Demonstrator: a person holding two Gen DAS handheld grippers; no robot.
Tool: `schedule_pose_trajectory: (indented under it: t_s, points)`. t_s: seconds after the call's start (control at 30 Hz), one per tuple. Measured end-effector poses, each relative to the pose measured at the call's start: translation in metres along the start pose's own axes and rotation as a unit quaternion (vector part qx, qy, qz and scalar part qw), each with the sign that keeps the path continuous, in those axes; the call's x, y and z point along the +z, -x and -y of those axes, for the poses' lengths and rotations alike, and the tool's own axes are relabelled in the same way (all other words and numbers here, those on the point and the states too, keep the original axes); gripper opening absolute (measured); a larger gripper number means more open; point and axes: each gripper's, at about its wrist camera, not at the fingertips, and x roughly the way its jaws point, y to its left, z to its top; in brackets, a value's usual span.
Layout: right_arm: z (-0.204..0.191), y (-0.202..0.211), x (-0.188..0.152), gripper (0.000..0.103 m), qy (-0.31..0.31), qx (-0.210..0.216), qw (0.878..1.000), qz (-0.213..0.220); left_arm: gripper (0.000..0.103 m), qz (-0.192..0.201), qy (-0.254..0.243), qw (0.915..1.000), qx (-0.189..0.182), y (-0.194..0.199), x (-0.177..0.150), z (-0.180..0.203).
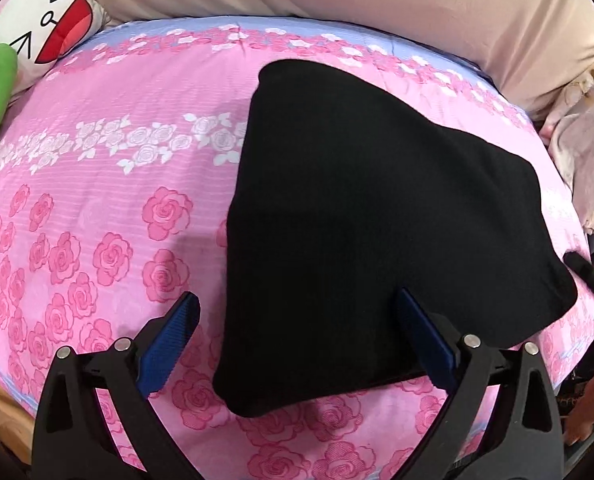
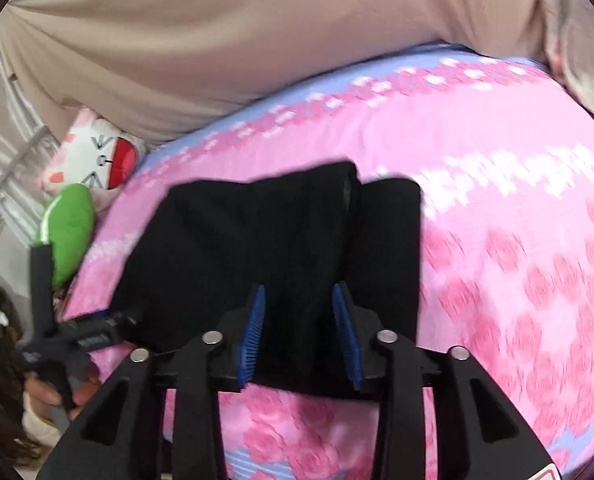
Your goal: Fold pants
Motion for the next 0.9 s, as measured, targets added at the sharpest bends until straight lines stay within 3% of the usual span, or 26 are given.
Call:
schedule_pose_trajectory:
  t_s: [0.03, 0.07, 0.17, 0.23, 0.27, 0.33, 0.37, 0.43, 0.5, 0.53, 0.57, 0.63, 0.7, 0.8, 0.9]
  points:
    - [0.001, -0.005, 0.011, 0.068, -0.001, 0.006, 1.000, 0.003, 0.096, -0.001, 0.001, 1.0000, -0.002, 0.000, 0.000, -0.001]
    - [0.002, -0.013, 0.021, 0.074, 0.005, 0.006, 1.000, 0.001, 0.096, -0.001, 0.003, 1.0000, -0.002, 0.000, 0.000, -0.001]
    - [0.008, -0.054, 0.047, 0.074, 0.010, -0.026, 0.999, -0.020, 0.096, 0.002, 0.000, 1.0000, 0.001, 0.001, -0.001, 0.000]
    - [0.012, -0.085, 0.060, 0.038, 0.005, -0.022, 0.999, -0.045, 0.096, 0.002, -0.001, 1.0000, 0.002, 0.002, 0.000, 0.001]
    - [0.008, -0.089, 0.061, 0.034, 0.007, -0.015, 0.999, -0.051, 0.096, 0.003, -0.001, 1.0000, 0.002, 0.003, 0.000, 0.001]
    - [-0.009, -0.068, 0.065, 0.012, 0.031, -0.018, 0.999, -0.019, 0.096, 0.002, -0.003, 1.0000, 0.001, 0.004, 0.002, 0.004]
    - [-0.013, -0.059, 0.068, 0.005, 0.037, -0.022, 0.999, -0.003, 0.096, 0.002, -0.006, 1.0000, 0.000, 0.004, 0.003, 0.005]
    - [-0.012, -0.036, 0.067, 0.005, 0.034, -0.031, 0.999, 0.024, 0.096, -0.002, -0.009, 1.0000, -0.003, 0.001, 0.004, 0.008]
    - [-0.002, -0.046, 0.059, 0.012, 0.037, -0.052, 0.998, 0.007, 0.097, -0.004, -0.010, 0.9999, -0.004, -0.002, 0.004, 0.010]
    - [0.004, -0.064, 0.054, 0.022, 0.040, -0.071, 0.996, -0.025, 0.097, -0.005, -0.011, 0.9999, -0.004, -0.004, 0.004, 0.011]
    - [0.009, -0.075, 0.048, 0.024, 0.031, -0.076, 0.996, -0.046, 0.097, -0.006, -0.011, 0.9999, -0.003, -0.006, 0.004, 0.012]
    - [0.005, -0.062, 0.040, 0.031, 0.008, -0.048, 0.998, -0.032, 0.097, -0.006, -0.009, 0.9999, -0.001, -0.006, 0.003, 0.012]
    - [0.002, -0.044, 0.033, 0.052, -0.003, -0.020, 1.000, -0.018, 0.097, -0.005, -0.005, 1.0000, -0.004, -0.003, 0.003, 0.009]
    - [0.000, -0.022, 0.011, 0.054, -0.003, -0.008, 1.000, -0.022, 0.097, -0.010, 0.001, 0.9999, -0.011, -0.004, 0.002, 0.005]
    - [0.000, -0.029, -0.015, 0.054, -0.006, -0.003, 0.999, -0.051, 0.098, -0.009, 0.003, 0.9999, -0.012, -0.005, 0.002, 0.004]
